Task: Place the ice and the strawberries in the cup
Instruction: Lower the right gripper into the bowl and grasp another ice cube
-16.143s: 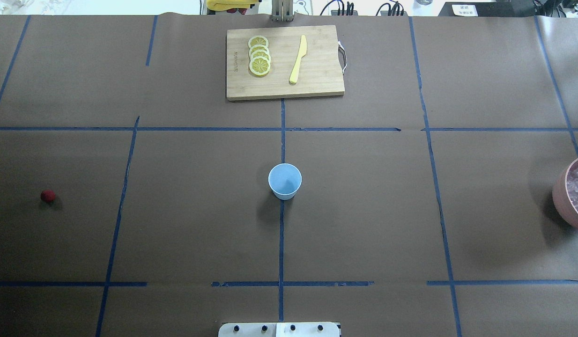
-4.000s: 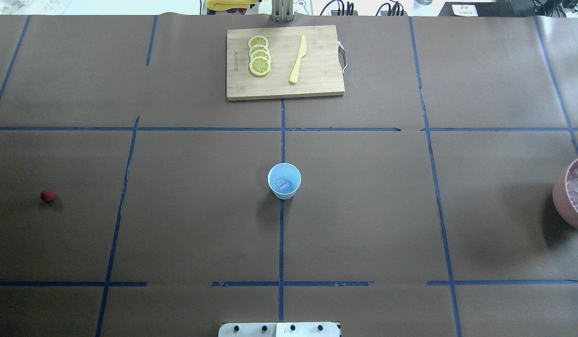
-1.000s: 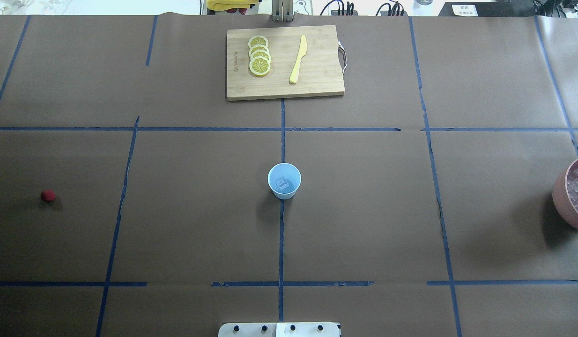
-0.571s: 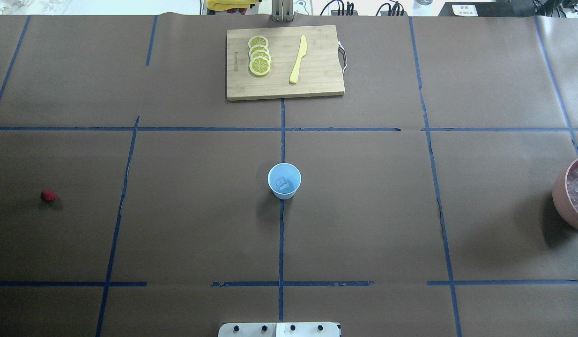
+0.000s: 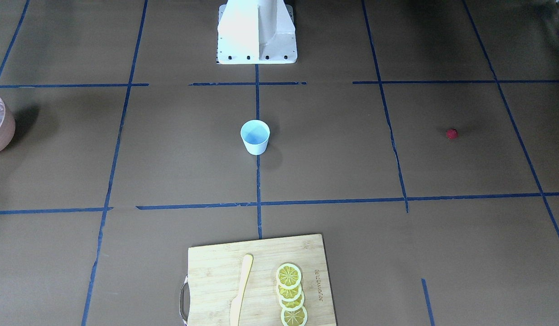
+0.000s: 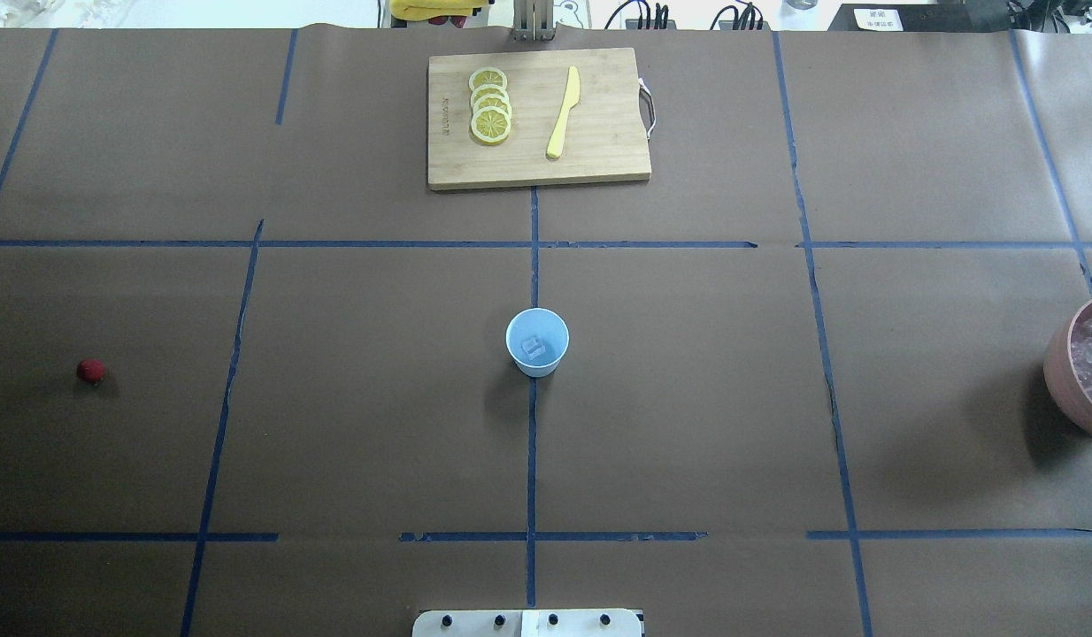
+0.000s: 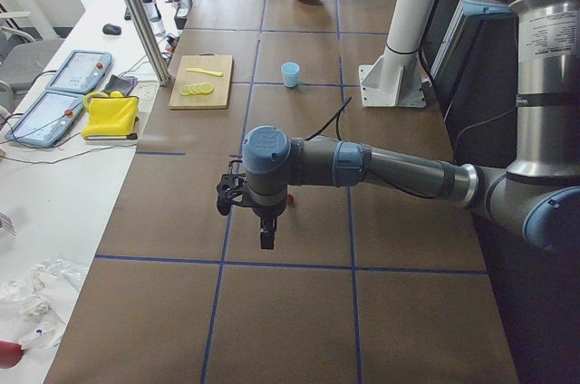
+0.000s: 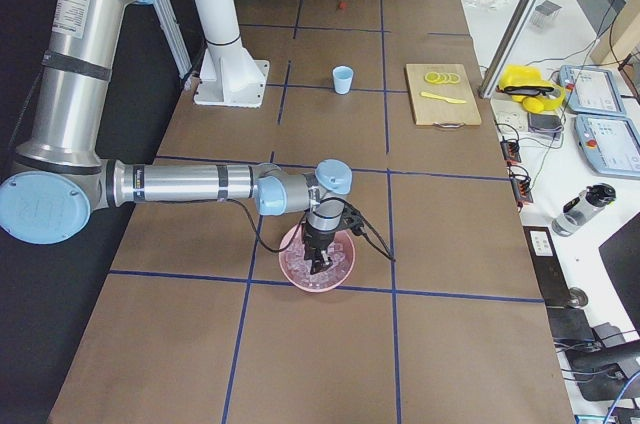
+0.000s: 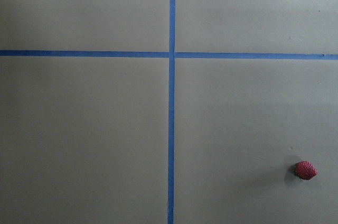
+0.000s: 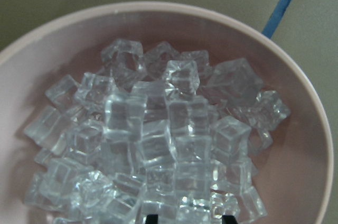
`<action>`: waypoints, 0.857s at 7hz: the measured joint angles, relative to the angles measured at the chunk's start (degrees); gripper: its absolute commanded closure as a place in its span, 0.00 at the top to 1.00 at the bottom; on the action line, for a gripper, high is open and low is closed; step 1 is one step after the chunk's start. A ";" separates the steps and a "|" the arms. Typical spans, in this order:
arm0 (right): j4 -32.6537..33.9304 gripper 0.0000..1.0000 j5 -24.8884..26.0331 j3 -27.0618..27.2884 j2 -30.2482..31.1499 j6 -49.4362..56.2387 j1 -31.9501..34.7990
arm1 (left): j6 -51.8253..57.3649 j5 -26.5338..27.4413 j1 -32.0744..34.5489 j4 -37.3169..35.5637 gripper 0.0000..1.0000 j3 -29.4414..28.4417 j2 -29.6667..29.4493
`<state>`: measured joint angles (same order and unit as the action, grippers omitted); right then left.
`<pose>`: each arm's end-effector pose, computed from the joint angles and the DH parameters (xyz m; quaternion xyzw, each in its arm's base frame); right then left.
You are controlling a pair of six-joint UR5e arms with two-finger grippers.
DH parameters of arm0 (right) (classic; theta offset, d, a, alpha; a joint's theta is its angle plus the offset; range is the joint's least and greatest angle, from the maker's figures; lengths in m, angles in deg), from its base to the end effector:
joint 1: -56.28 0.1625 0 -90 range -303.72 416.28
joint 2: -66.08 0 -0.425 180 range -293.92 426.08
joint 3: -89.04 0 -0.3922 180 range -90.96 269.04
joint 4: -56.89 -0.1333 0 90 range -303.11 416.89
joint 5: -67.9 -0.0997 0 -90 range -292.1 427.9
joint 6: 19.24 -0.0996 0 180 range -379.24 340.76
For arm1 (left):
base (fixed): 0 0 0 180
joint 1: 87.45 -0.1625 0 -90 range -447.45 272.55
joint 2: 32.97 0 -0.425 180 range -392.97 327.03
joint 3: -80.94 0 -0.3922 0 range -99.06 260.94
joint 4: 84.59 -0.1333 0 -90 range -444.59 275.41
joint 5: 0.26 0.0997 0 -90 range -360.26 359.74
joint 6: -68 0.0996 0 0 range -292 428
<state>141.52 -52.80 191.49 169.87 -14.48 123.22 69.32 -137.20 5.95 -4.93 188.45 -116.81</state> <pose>-0.0794 -0.3969 0.6628 -0.0086 -0.2666 -0.2407 0.9332 -0.0865 -0.4354 0.5741 0.0245 0.3976 -0.0131 0.9171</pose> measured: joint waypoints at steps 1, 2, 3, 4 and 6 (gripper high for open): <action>0.00 0.50 0.02 0.01 -0.12 -0.01 0.02 | 0.00 0.00 0.00 -0.02 1.00 0.03 0.00; 0.00 0.50 0.05 -0.01 -0.02 0.01 0.02 | 0.00 0.00 -0.02 -0.03 1.00 0.05 0.00; 0.00 0.50 0.24 -0.04 0.15 0.03 0.03 | 0.00 0.00 -0.05 -0.03 1.00 0.06 0.00; 0.00 0.50 0.58 -0.08 0.22 0.01 0.03 | 0.00 0.00 -0.06 -0.03 1.00 0.10 0.00; 0.00 0.32 0.93 -0.13 0.27 0.03 0.03 | 0.00 0.00 -0.06 -0.03 1.00 0.17 0.00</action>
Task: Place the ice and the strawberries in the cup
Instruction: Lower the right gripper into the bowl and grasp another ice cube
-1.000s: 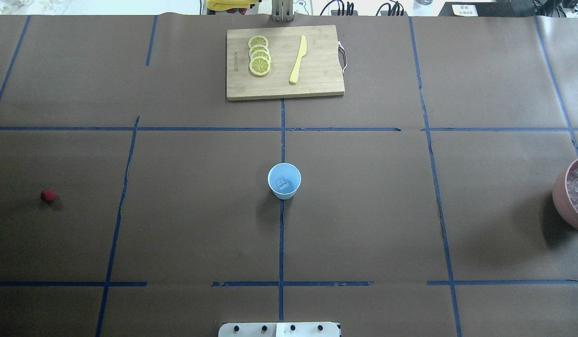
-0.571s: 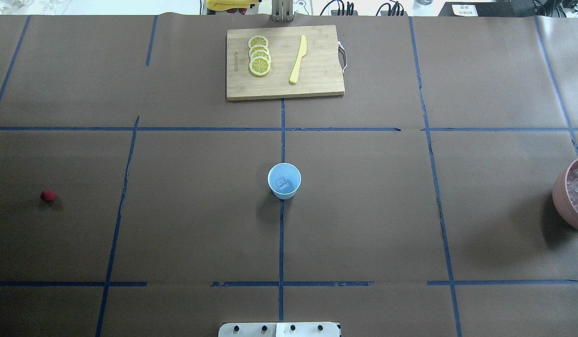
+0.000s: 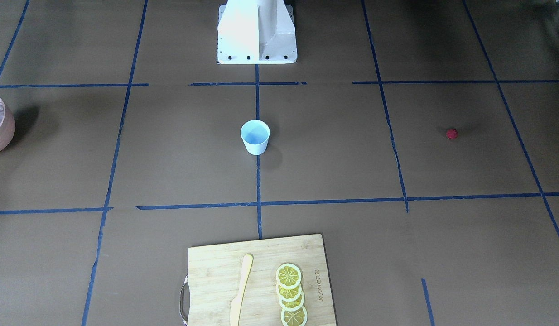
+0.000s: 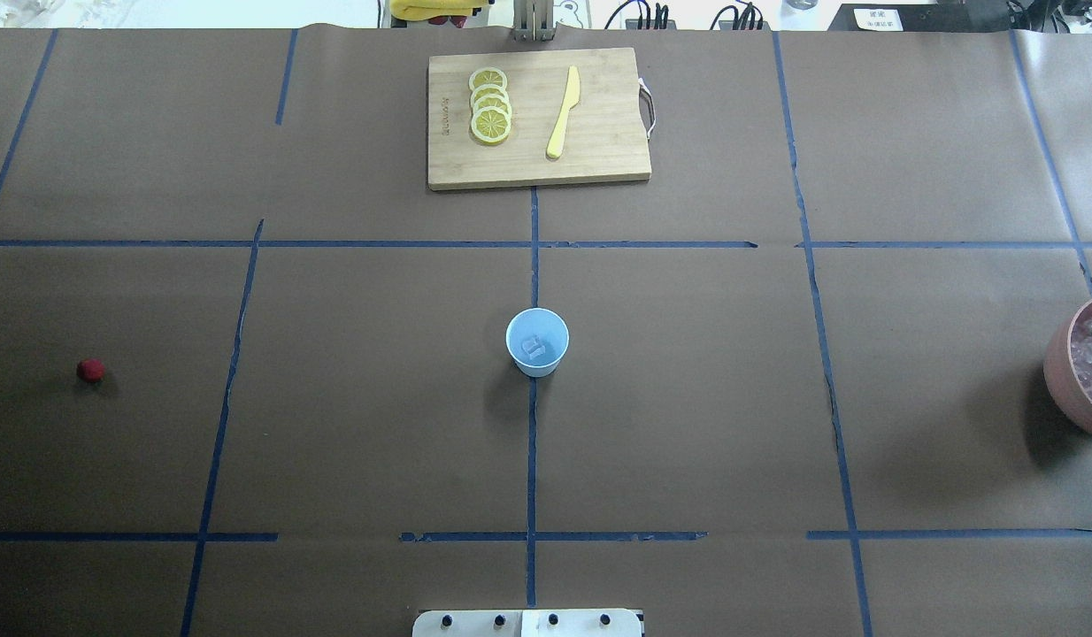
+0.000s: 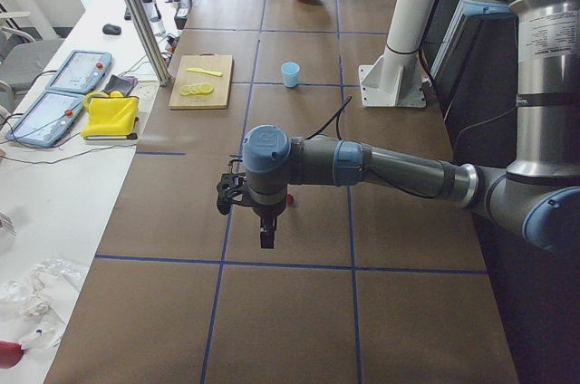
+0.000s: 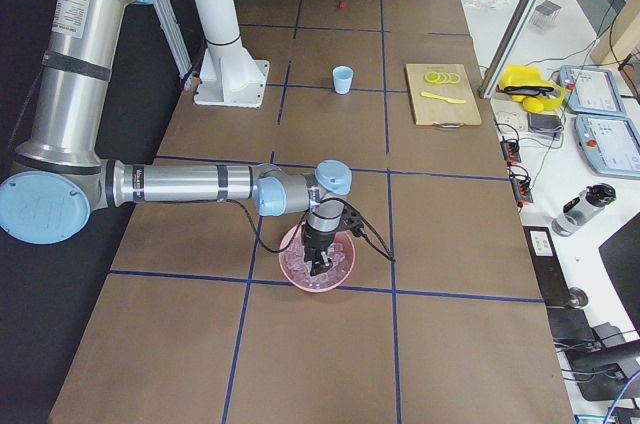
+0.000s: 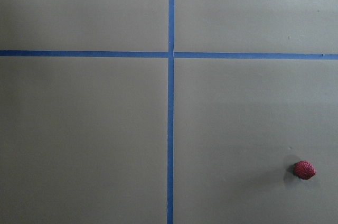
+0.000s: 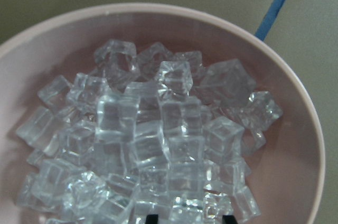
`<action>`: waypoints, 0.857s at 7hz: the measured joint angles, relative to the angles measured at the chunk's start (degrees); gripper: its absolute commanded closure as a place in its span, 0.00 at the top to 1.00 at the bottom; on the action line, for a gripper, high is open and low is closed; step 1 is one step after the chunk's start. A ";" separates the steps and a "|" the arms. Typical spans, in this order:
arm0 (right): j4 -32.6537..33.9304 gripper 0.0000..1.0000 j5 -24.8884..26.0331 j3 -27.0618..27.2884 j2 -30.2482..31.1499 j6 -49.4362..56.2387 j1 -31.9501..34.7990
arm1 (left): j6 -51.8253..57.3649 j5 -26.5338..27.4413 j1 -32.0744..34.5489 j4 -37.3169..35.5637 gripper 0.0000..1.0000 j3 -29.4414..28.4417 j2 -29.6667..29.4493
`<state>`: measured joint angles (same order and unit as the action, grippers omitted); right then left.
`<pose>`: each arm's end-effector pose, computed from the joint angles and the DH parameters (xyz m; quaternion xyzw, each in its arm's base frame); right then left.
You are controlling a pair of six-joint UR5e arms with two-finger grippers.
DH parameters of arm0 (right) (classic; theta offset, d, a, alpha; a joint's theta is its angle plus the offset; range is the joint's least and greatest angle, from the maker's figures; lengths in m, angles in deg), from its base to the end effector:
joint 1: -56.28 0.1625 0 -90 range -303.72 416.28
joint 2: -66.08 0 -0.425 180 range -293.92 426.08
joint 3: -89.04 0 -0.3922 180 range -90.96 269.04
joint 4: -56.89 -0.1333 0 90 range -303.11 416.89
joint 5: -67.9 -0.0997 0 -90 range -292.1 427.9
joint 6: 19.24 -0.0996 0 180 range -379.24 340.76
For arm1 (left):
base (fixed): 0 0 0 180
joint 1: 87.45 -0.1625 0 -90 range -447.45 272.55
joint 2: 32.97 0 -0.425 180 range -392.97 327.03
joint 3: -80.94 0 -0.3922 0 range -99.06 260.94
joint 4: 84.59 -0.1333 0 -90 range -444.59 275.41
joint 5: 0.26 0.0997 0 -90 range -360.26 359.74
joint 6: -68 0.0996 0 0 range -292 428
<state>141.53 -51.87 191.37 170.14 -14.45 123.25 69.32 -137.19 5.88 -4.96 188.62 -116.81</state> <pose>-0.0769 -0.3952 0.6666 -0.0105 -0.2584 -0.2401 0.9357 -0.0860 -0.4355 0.5727 0.0254 0.3975 -0.0121 0.9172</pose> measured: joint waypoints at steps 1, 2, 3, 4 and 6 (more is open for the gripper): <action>0.00 0.05 0.04 -0.01 0.00 -0.02 0.00 | 0.00 0.00 0.00 -0.02 1.00 0.07 0.00; -0.02 0.00 0.04 0.02 0.04 -0.01 0.03 | 0.00 0.00 0.00 -0.08 1.00 0.20 0.00; -0.06 0.00 0.02 0.18 0.06 -0.03 0.06 | 0.00 0.00 0.01 -0.13 1.00 0.33 0.00; -0.01 0.00 0.04 0.78 0.14 -0.16 0.18 | 0.00 0.00 0.05 -0.16 1.00 0.41 0.00; 2.74 0.00 -0.05 6.37 1.25 -0.03 2.30 | 0.00 0.00 0.04 -0.17 1.00 0.45 0.00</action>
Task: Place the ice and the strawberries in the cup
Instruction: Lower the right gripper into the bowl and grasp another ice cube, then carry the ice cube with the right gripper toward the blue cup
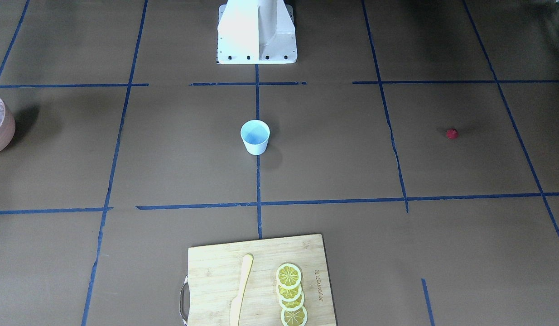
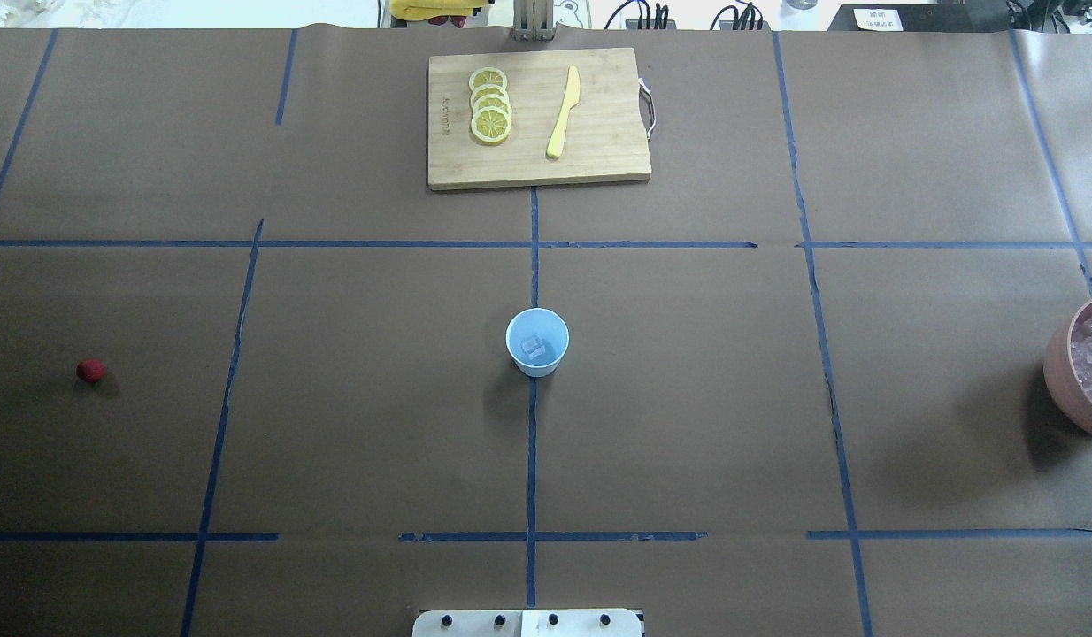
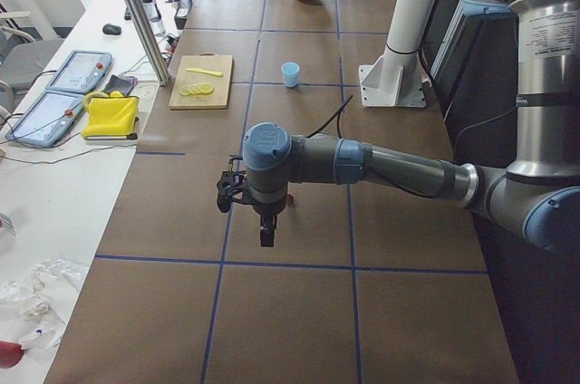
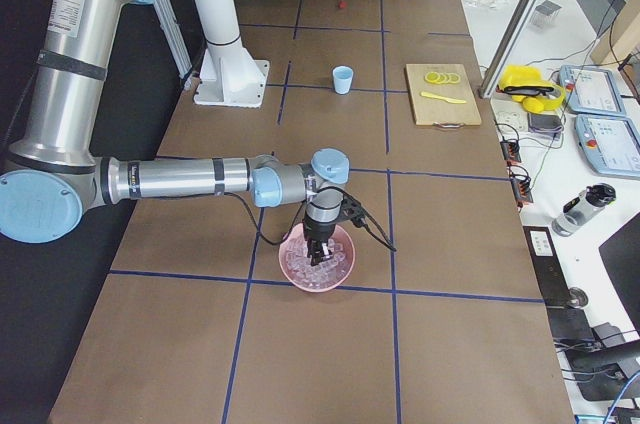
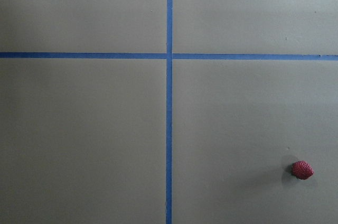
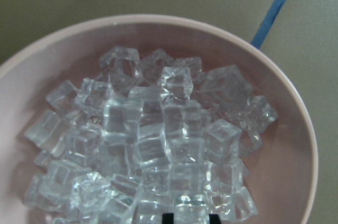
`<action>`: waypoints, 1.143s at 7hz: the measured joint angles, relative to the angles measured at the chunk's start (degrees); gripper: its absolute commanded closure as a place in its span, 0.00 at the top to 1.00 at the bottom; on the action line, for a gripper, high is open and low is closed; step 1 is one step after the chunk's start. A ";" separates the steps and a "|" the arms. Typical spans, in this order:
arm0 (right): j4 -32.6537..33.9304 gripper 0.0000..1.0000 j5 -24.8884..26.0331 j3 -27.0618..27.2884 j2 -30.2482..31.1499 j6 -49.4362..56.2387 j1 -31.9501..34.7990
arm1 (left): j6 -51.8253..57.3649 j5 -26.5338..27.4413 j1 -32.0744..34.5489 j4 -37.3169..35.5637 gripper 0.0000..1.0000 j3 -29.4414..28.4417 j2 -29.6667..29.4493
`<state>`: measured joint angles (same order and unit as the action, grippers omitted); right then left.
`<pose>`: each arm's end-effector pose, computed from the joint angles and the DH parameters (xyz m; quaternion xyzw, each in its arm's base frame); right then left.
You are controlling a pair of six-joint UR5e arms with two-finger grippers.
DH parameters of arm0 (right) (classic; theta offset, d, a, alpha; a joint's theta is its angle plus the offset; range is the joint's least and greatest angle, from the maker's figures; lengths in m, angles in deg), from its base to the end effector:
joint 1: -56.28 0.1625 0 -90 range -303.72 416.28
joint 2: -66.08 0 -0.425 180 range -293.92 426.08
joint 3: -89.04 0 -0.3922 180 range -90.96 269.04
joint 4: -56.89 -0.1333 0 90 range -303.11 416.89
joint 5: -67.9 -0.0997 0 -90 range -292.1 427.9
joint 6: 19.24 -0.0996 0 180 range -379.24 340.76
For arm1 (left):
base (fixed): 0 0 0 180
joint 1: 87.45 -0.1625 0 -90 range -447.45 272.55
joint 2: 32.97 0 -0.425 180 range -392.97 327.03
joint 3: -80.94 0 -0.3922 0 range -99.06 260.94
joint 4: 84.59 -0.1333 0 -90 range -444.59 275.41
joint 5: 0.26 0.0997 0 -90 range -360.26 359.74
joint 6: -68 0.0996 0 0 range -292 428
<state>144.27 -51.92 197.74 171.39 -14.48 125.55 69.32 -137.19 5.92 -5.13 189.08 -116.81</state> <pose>-0.0588 -0.3921 0.6247 0.0145 -0.2615 -0.2260 0.9383 -0.0863 -0.4351 0.5691 0.0278 0.3974 -0.0114 0.9172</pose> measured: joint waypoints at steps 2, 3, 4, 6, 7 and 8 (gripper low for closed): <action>8.45 0.00 -0.93 8.52 -1.84 0.28 3.47 | 0.00 0.00 0.02 0.00 1.00 0.05 0.00; 11.42 0.00 -2.51 10.32 -4.89 0.06 4.59 | 0.00 0.00 0.02 0.00 1.00 0.05 0.03; 13.16 0.00 -4.79 10.75 -8.48 -0.97 5.11 | 0.00 0.00 0.00 0.00 1.00 0.04 0.06; 14.95 0.00 -9.88 9.09 -17.53 -8.50 4.46 | 0.00 0.00 -0.02 -0.06 1.00 0.03 0.03; 15.37 0.00 -11.64 7.72 -22.91 -14.85 1.93 | -0.02 0.00 0.02 -0.08 1.00 0.15 0.04; 16.47 0.00 -12.37 5.85 -29.42 -21.84 -2.13 | -0.06 0.00 0.04 -0.09 1.00 0.45 0.15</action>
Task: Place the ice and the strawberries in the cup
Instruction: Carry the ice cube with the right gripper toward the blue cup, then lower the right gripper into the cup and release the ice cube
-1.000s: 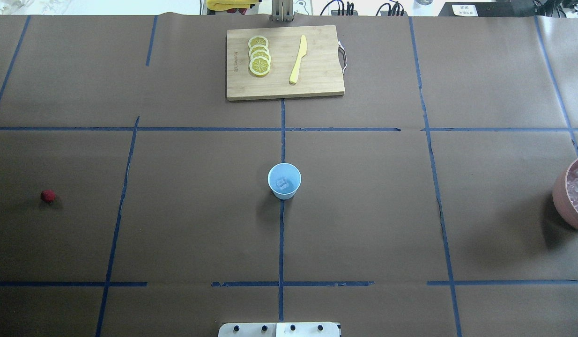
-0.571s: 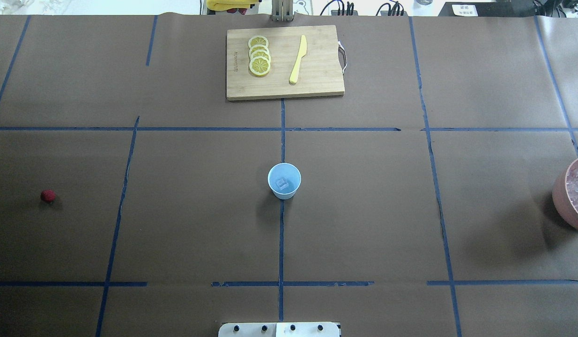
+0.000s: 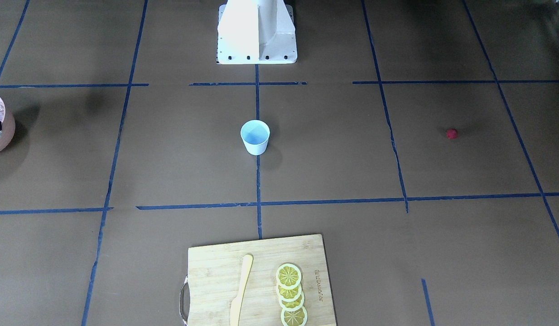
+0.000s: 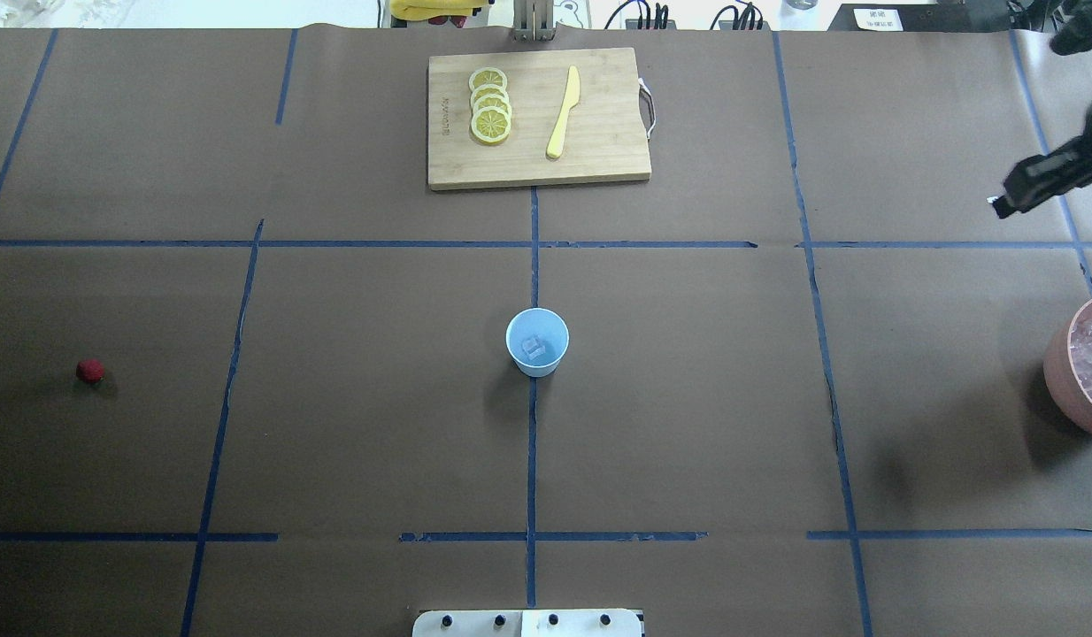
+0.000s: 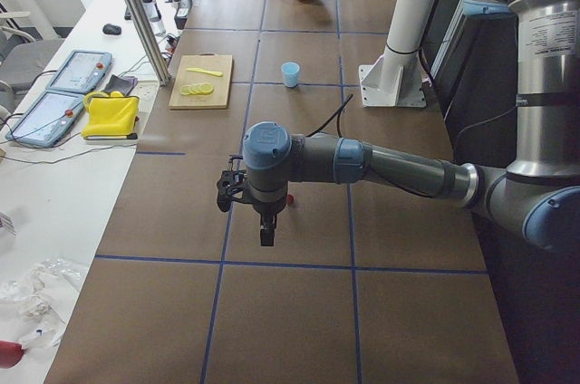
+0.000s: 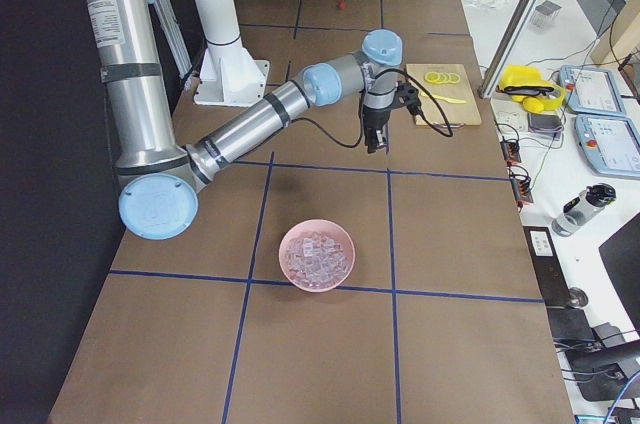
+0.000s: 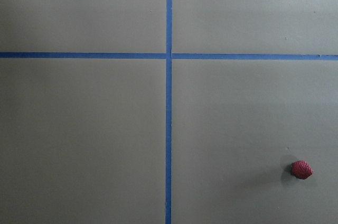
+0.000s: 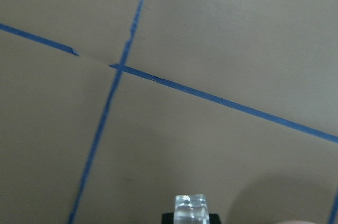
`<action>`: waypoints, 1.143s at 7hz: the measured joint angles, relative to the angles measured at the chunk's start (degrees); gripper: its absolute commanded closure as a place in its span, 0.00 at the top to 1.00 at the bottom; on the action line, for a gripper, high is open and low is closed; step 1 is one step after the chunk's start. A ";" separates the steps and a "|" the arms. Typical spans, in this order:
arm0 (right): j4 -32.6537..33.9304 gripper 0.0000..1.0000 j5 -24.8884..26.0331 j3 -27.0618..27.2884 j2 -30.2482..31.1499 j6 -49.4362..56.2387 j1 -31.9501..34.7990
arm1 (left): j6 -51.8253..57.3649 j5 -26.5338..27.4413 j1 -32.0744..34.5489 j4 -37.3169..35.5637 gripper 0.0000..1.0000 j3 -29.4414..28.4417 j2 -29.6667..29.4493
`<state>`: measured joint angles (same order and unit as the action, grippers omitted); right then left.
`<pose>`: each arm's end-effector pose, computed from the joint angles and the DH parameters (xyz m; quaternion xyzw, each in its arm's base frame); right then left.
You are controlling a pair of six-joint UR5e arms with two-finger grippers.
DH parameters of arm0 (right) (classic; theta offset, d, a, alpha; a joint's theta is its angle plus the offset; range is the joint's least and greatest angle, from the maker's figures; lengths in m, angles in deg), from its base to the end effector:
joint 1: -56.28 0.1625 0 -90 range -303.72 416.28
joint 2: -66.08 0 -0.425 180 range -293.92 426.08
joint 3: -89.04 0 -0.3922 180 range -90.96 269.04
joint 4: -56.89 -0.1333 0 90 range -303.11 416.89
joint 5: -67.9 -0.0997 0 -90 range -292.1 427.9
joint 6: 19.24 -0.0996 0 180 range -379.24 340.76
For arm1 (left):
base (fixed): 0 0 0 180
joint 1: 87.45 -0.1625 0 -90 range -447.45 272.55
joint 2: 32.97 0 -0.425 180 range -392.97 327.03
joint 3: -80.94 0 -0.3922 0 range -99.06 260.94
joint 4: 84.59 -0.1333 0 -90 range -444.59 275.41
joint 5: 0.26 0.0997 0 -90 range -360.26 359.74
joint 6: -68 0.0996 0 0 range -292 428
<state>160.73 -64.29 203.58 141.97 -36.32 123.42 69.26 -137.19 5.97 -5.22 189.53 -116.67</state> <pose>-0.1452 -0.5154 0.3549 0.0683 -0.3988 -0.1232 0.9061 -0.0866 -0.4338 0.5665 0.0295 0.3973 -0.0115 0.9172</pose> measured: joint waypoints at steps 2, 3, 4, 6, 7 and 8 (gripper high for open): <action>2.52 0.00 0.20 -3.45 -11.94 -13.48 -8.61 | -0.02 0.00 0.00 0.00 1.00 0.39 0.16; 2.81 0.00 2.06 -5.90 -17.93 -21.48 -13.78 | -0.03 0.00 0.01 -0.02 1.00 0.46 0.22; 2.74 0.00 5.37 -8.48 -23.48 -29.31 -19.02 | -0.03 0.00 0.01 -0.06 1.00 0.52 0.24; 1.68 0.00 12.86 -15.73 -33.53 -42.13 -28.16 | -0.01 0.08 0.01 -0.09 1.00 0.57 0.21; -0.49 0.00 16.58 -19.99 -36.89 -46.56 -31.71 | 0.03 0.13 0.01 -0.09 1.00 0.55 0.23; -2.48 0.00 19.27 -22.99 -38.40 -49.16 -34.13 | 0.05 0.19 0.01 -0.09 1.00 0.52 0.34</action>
<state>158.25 -45.02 180.59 103.56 -85.48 89.29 69.31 -137.01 5.97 -5.31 190.05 -116.33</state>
